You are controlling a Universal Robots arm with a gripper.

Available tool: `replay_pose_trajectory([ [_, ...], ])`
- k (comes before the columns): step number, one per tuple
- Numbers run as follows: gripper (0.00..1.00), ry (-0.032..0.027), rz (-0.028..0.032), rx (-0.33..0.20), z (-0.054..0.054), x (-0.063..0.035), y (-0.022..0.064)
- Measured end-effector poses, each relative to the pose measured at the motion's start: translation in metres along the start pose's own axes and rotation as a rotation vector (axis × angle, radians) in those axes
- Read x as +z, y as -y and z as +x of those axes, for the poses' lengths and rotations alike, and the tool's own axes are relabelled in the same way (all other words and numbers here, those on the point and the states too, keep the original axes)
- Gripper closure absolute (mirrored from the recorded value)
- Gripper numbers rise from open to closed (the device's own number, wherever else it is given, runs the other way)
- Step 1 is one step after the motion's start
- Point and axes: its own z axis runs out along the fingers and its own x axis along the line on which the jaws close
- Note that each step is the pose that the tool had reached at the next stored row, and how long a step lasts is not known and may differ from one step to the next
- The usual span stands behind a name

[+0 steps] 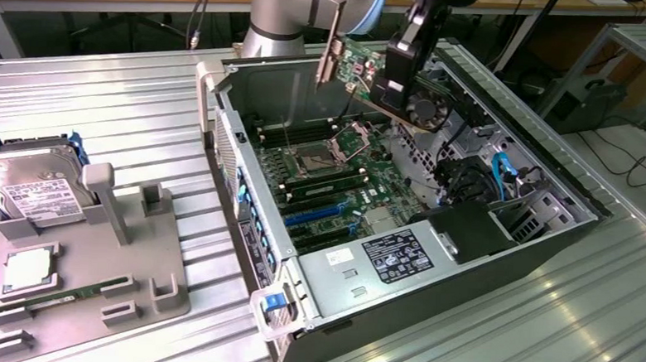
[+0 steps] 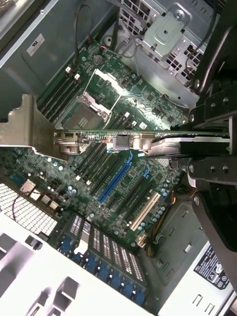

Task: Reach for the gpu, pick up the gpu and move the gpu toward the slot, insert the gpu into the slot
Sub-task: 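Insert the gpu into the slot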

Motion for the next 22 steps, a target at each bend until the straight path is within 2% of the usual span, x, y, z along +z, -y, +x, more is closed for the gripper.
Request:
replay_pose_trajectory([
  [11, 0.73, 0.0039, -0.0001, -0.110, 0.0000, 0.0000, 0.0000],
  [15, 0.73, 0.0060, -0.0001, -0.170, 0.0000, 0.0000, 0.0000],
  [22, 0.73, 0.0085, -0.0001, -0.244, 0.0000, 0.0000, 0.0000],
])
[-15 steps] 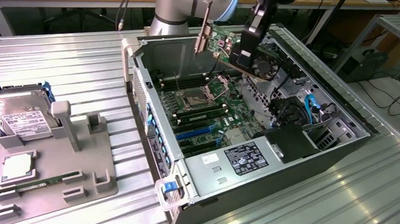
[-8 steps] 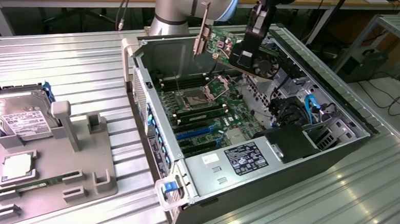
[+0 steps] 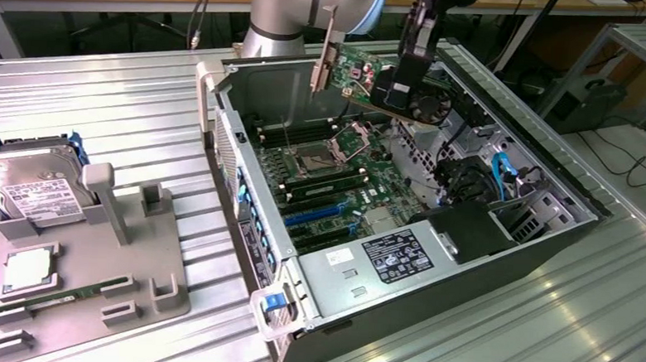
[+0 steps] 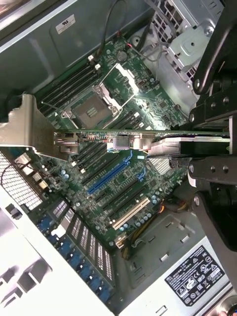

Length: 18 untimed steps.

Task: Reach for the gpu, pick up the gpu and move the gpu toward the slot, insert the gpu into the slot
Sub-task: 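Insert the gpu into the slot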

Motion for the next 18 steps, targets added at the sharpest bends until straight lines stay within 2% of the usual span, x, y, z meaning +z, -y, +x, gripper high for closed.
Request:
replay_pose_trajectory([
  [11, 0.73, 0.0043, -0.0001, -0.119, 0.0000, 0.0000, 0.0000],
  [18, 0.73, 0.0080, -0.0002, -0.227, 0.0000, 0.0000, 0.0000],
])
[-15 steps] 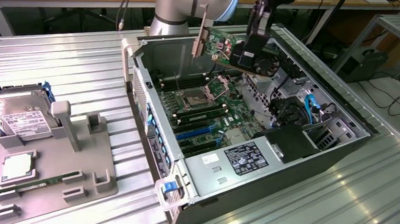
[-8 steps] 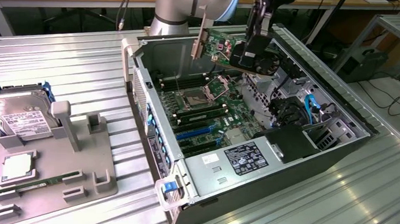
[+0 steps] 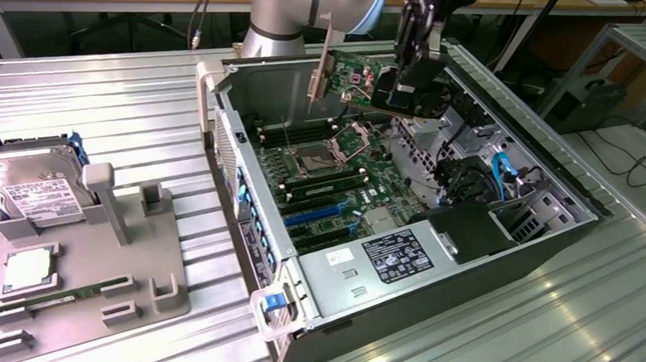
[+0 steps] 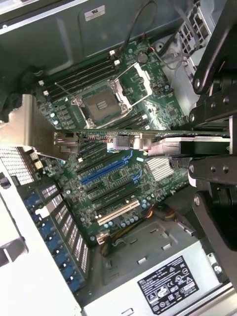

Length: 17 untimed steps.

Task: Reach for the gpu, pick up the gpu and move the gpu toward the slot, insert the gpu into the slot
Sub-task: 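Insert the gpu into the slot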

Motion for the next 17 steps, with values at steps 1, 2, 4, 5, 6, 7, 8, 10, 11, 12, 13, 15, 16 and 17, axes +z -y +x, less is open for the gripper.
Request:
replay_pose_trajectory([
  [1, 0.73, 0.0005, 0.0000, -0.016, 0.0000, 0.0000, 0.0000],
  [2, 0.73, 0.0011, 0.0000, -0.032, 0.0000, 0.0000, 0.0000],
  [4, 0.73, 0.0021, 0.0000, -0.062, 0.0000, 0.0000, 0.0000],
  [5, 0.73, 0.0027, 0.0000, -0.076, 0.0000, 0.0000, 0.0000],
  [6, 0.73, 0.0031, 0.0000, -0.091, 0.0000, 0.0000, 0.0000],
  [7, 0.73, 0.0037, 0.0000, -0.107, 0.0000, 0.0000, 0.0000],
  [8, 0.73, 0.0043, 0.0000, -0.122, 0.0000, 0.0000, 0.0000],
  [10, 0.73, 0.0055, -0.0001, -0.157, 0.0000, 0.0000, 0.0000],
  [11, 0.73, 0.0062, -0.0001, -0.178, 0.0000, 0.0000, 0.0000],
  [12, 0.73, 0.0067, -0.0001, -0.193, 0.0000, 0.0000, 0.0000],
  [13, 0.73, 0.0074, -0.0001, -0.210, 0.0000, 0.0001, 0.0000],
  [15, 0.73, 0.0083, -0.0001, -0.239, 0.0000, 0.0001, 0.0000],
  [16, 0.73, 0.0089, -0.0001, -0.255, 0.0000, 0.0001, 0.0000],
  [17, 0.73, 0.0095, -0.0001, -0.271, 0.0000, 0.0002, 0.0000],
])
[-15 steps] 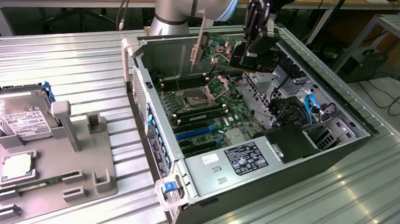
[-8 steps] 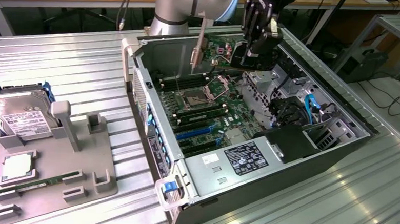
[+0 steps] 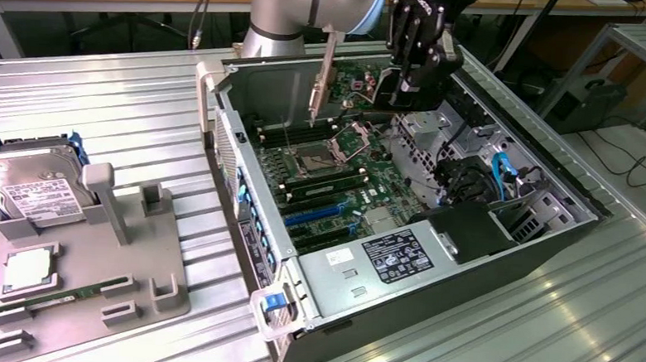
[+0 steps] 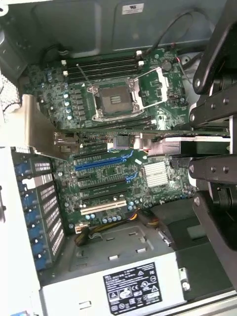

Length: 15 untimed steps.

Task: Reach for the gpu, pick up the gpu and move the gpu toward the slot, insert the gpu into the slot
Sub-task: 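Insert the gpu into the slot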

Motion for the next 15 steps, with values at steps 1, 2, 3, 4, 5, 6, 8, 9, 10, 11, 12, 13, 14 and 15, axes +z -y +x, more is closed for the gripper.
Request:
replay_pose_trajectory([
  [1, 0.73, 0.0005, 0.0006, -0.014, 0.000, 0.0001, 0.0000],
  [2, 0.73, 0.0012, 0.0035, -0.025, 0.000, 0.0004, 0.0000],
  [3, 0.73, 0.0020, 0.0065, -0.032, 0.000, 0.0008, 0.0000],
  [4, 0.73, 0.0027, 0.0095, -0.039, 0.000, 0.0012, 0.0000],
  [5, 0.73, 0.0033, 0.0123, -0.045, 0.000, 0.0015, 0.0000],
  [6, 0.73, 0.0042, 0.0157, -0.052, 0.000, 0.0023, 0.0000],
  [8, 0.73, 0.0047, 0.0173, -0.061, 0.000, 0.0035, -0.0003],
  [9, 0.73, 0.0052, 0.0183, -0.068, 0.000, 0.0041, -0.0003],
  [10, 0.73, 0.0059, 0.0196, -0.081, 0.000, 0.0048, -0.0003],
  [11, 0.73, 0.0063, 0.0200, -0.090, 0.000, 0.0056, -0.0004],
  [12, 0.73, 0.0066, 0.0200, -0.097, 0.000, 0.0065, -0.0004],
  [13, 0.73, 0.0071, 0.0200, -0.104, 0.000, 0.0076, -0.0005],
  [14, 0.73, 0.0077, 0.0200, -0.111, 0.000, 0.0091, -0.0006],
  [15, 0.73, 0.0080, 0.0199, -0.118, 0.000, 0.0108, -0.0007],
])
